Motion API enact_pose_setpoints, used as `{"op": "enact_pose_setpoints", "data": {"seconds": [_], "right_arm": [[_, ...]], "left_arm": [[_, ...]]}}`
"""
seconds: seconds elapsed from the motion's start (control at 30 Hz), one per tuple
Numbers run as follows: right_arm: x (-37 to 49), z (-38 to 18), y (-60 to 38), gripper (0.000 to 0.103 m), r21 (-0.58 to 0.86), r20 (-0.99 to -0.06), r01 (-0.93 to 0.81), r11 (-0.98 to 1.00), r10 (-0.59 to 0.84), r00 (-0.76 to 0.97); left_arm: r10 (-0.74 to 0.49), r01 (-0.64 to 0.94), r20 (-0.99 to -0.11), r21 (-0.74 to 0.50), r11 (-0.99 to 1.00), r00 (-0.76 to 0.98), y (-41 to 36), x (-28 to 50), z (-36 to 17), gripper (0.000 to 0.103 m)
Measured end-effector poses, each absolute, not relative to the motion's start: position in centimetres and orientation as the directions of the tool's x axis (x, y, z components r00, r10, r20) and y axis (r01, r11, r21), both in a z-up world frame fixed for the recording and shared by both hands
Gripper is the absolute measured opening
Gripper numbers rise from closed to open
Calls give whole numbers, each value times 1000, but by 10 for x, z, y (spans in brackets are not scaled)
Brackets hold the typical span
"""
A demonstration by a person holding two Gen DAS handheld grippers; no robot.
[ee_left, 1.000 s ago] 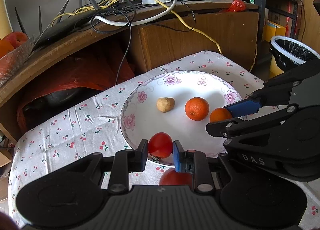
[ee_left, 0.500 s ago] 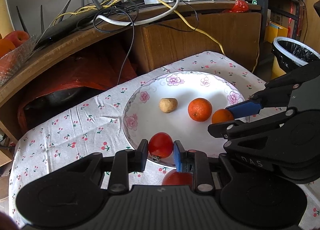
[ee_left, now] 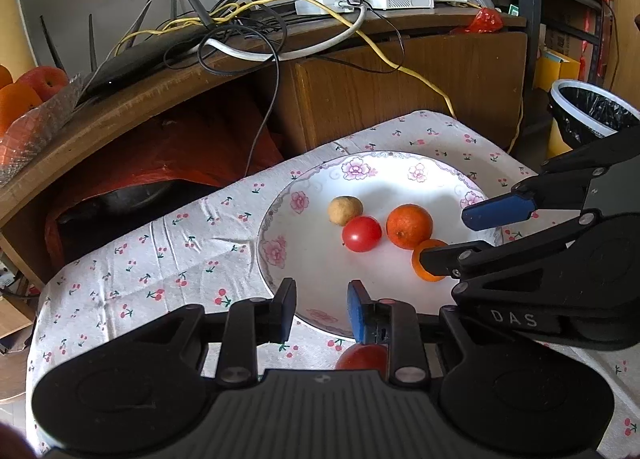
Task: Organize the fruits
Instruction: 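Lower the red tomato into the bowl and open the left tool, then move the right tool toward another orange while the left tool approaches a small potato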
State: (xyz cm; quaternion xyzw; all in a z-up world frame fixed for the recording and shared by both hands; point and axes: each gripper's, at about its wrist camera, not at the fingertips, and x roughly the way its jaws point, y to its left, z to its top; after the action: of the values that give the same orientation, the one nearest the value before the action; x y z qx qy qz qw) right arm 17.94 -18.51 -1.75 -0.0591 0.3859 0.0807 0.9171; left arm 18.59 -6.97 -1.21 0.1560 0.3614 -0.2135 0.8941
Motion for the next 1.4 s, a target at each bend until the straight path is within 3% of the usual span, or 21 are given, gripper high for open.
{"op": "enact_pose_setpoints", "data": {"seconds": [0.33, 1.4], "right_arm": [[173, -9, -185, 40, -33, -702, -203, 979, 122, 702], [115, -2, -166, 42, 55, -725, -284, 957, 234, 648]], "left_arm": [[-281, 501, -703, 123, 857, 653, -62, 173, 0, 43], [-281, 473, -744, 52, 880, 606, -9, 109, 20, 43]]}}
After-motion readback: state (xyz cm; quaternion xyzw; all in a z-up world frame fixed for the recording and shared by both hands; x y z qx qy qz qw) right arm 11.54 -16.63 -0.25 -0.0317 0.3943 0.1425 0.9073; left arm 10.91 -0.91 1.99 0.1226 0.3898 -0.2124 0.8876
